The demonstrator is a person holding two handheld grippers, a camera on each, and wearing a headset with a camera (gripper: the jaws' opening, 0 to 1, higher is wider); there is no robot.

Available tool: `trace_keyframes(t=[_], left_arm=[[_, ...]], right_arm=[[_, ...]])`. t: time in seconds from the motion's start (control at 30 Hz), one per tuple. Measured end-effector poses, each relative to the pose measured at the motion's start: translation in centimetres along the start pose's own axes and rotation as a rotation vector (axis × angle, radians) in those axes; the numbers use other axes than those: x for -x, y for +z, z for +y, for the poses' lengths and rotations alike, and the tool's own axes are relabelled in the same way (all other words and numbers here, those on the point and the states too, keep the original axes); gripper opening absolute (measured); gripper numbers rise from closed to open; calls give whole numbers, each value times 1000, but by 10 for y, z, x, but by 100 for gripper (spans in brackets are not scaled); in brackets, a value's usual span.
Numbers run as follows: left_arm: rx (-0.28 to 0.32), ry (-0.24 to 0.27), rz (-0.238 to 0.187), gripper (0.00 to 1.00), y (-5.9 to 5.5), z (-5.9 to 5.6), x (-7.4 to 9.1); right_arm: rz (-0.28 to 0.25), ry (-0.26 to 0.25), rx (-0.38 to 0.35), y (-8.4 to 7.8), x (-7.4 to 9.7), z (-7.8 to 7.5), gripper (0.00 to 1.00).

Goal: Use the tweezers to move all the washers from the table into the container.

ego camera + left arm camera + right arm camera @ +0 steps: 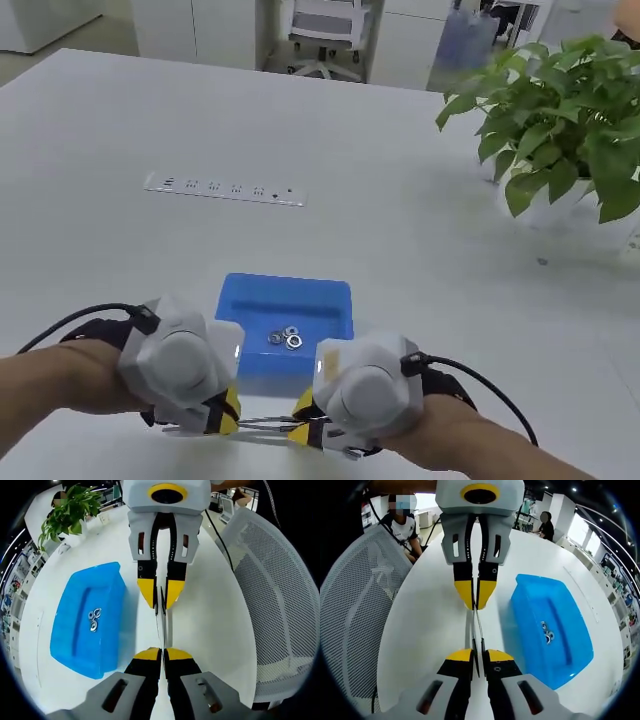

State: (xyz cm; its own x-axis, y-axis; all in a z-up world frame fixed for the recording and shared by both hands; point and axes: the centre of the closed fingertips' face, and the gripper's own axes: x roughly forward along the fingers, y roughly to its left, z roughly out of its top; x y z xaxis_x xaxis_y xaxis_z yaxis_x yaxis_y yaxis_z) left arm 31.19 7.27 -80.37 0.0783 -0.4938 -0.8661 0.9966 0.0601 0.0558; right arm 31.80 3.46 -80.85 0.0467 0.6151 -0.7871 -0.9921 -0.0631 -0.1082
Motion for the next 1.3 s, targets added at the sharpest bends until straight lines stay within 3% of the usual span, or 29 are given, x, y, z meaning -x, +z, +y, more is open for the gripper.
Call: trace_keyframes(t=[0.3, 0.87, 1.3], left_arm=[[2, -5, -1, 6, -1, 2, -2], [-6, -42, 14, 6, -5, -14, 1], [-6, -11, 13, 9, -4, -11, 5]], right_arm=[[2, -4, -6, -1, 0, -2, 11], [10, 18, -14, -3, 1, 16, 11], [5, 17, -7, 1, 4, 20, 17]])
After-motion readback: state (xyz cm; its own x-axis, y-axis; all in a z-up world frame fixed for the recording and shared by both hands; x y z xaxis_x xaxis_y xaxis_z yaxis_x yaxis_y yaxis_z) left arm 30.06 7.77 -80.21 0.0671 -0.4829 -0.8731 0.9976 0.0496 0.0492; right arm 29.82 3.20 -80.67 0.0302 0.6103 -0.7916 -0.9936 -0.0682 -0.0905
